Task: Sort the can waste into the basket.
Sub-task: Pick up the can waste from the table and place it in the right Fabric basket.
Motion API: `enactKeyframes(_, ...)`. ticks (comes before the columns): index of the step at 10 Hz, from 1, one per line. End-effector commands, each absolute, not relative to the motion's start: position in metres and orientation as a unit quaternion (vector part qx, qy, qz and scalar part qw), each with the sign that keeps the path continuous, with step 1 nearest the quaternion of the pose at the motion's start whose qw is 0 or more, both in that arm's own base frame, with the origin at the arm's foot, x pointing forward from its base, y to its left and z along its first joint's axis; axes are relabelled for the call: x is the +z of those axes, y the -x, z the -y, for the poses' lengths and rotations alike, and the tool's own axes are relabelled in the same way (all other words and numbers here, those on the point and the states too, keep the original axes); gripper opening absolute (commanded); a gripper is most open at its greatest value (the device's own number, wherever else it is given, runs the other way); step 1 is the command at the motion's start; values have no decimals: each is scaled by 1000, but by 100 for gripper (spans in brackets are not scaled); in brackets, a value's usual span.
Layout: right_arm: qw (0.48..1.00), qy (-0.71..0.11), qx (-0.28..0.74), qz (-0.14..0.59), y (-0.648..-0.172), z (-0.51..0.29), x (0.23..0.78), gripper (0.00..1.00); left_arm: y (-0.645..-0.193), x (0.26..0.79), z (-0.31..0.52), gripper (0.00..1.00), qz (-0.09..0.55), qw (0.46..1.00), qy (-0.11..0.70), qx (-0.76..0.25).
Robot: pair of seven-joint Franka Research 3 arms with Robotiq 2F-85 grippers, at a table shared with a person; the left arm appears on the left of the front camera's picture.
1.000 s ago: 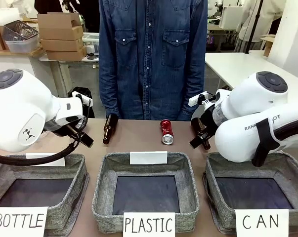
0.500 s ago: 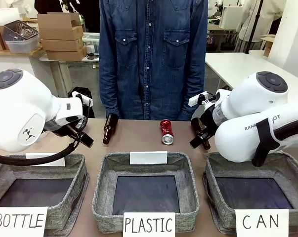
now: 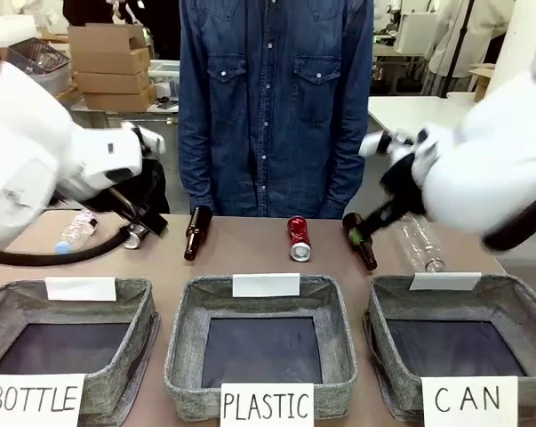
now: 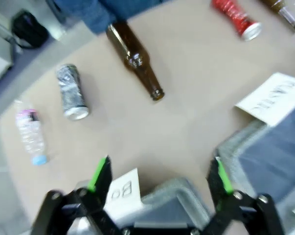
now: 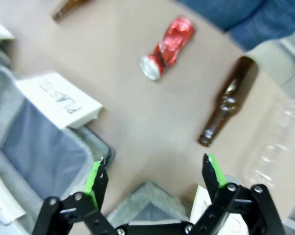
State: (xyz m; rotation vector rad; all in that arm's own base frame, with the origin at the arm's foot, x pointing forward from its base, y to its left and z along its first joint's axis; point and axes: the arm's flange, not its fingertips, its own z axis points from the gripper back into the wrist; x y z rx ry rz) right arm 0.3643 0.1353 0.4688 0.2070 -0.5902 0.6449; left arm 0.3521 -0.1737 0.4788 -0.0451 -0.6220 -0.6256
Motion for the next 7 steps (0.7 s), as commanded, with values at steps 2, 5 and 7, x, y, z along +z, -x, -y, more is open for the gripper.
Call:
enactKeyframes(2,901,-100,312,285,-364,-135,469,100,-352,479,174,100,301,904,22,-303)
enactKeyframes(5,898,-165,294,283,-341,-105,509,100,-320,513,178,100,231,906,116,-336)
enactKeyframes(7,866,-377,265,193,-323,-66,506,100,-304,516,128,100,159,872,334,-320)
